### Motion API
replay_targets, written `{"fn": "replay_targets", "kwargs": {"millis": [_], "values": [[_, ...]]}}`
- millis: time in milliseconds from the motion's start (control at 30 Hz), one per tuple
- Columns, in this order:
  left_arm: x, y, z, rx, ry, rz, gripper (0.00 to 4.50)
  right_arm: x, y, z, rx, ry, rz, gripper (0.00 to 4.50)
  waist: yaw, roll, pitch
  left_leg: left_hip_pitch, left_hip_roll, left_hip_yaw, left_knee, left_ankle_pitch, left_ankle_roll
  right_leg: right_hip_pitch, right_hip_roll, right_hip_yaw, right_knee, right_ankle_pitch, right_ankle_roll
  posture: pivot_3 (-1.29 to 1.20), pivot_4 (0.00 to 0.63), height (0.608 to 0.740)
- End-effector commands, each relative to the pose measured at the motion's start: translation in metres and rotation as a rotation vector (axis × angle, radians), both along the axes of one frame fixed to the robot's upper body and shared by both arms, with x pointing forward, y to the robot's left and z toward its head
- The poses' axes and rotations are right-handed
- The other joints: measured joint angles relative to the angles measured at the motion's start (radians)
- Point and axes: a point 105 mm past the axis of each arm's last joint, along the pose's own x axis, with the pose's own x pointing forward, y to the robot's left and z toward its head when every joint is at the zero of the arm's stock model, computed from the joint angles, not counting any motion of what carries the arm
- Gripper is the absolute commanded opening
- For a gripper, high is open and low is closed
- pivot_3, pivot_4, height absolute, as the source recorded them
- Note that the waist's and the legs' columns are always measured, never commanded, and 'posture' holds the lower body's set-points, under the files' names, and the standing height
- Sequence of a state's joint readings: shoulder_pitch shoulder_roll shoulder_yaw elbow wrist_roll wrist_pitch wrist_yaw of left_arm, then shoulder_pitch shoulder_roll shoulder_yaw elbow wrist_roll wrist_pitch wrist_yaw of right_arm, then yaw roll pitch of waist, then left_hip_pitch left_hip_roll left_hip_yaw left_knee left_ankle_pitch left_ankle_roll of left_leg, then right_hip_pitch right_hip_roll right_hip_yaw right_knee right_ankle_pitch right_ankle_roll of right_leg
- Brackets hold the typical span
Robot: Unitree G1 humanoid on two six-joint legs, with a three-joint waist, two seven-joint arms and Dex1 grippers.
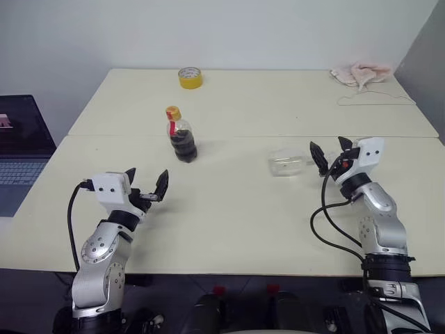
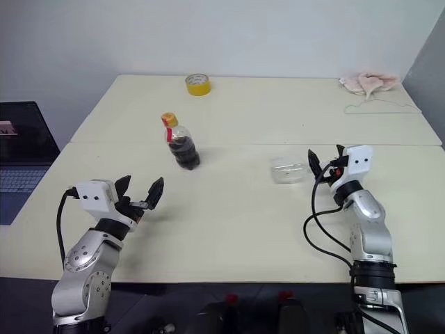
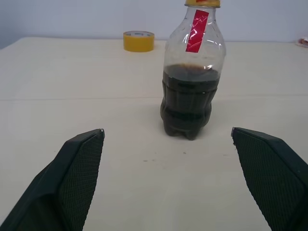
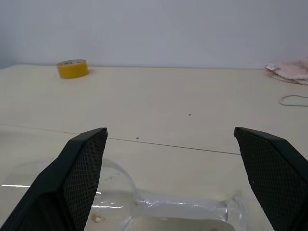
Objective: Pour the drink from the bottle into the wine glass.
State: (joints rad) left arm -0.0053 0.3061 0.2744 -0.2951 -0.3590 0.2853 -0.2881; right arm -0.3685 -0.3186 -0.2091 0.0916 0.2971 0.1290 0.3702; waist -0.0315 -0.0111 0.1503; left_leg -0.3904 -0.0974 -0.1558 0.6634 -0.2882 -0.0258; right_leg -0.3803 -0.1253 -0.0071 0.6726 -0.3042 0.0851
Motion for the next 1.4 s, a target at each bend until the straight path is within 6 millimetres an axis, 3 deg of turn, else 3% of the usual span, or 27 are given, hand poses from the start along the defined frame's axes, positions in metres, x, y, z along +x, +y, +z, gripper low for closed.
{"fn": "replay_targets", "kwargs": {"millis": [33,167,467,667,933,1133,1400], "values": [[-0.002,0.002,0.009,0.019,-0.035,0.003,4.49,-0.003,-0.002,0.018,0.000,-0.065,0.006,4.50,0.000,0.000,0.000,0.000,0.000,0.000,0.000,0.000,0.000,0.000,0.000,0.000,0.000,0.000,0.000,0.00,0.150,0.740],[-0.003,0.005,0.012,0.014,-0.050,0.015,4.49,-0.004,0.003,0.019,0.008,-0.065,0.038,4.50,0.000,0.000,0.000,0.000,0.000,0.000,0.000,0.000,0.000,0.000,0.000,0.000,0.000,0.000,0.000,0.00,0.150,0.740],[-0.002,0.012,0.012,0.022,-0.050,0.022,4.49,-0.029,0.059,0.007,-0.057,0.031,0.396,4.50,0.000,0.000,0.000,0.000,0.000,0.000,0.000,0.000,0.000,0.000,0.000,0.000,0.000,0.000,0.000,0.00,0.150,0.740],[0.020,0.004,0.012,0.060,-0.030,-0.031,4.49,-0.051,0.090,0.008,-0.130,0.066,0.589,4.50,0.005,0.000,0.000,0.000,0.000,-0.001,0.000,0.000,0.000,0.000,0.000,-0.001,0.000,0.000,0.000,0.00,0.150,0.740],[0.050,-0.007,0.015,0.043,-0.047,-0.087,4.49,-0.055,0.101,0.010,-0.181,0.072,0.647,4.50,0.004,-0.001,0.001,0.000,0.000,-0.002,0.000,0.000,0.000,0.000,0.000,-0.001,0.000,0.000,0.000,0.00,0.150,0.740],[0.066,-0.012,0.013,0.056,-0.052,-0.112,4.49,-0.071,0.118,0.003,-0.207,0.120,0.770,4.50,0.003,-0.001,0.001,0.000,0.000,-0.002,0.000,0.000,0.000,0.000,0.000,-0.002,0.000,0.000,0.000,0.00,0.150,0.740],[0.086,-0.018,0.017,0.085,-0.065,-0.132,4.49,-0.074,0.123,0.002,-0.216,0.128,0.799,4.50,0.003,-0.002,0.001,-0.001,0.000,-0.002,0.001,0.000,0.000,0.000,0.000,-0.002,0.000,0.000,0.000,0.00,0.150,0.740]]}}
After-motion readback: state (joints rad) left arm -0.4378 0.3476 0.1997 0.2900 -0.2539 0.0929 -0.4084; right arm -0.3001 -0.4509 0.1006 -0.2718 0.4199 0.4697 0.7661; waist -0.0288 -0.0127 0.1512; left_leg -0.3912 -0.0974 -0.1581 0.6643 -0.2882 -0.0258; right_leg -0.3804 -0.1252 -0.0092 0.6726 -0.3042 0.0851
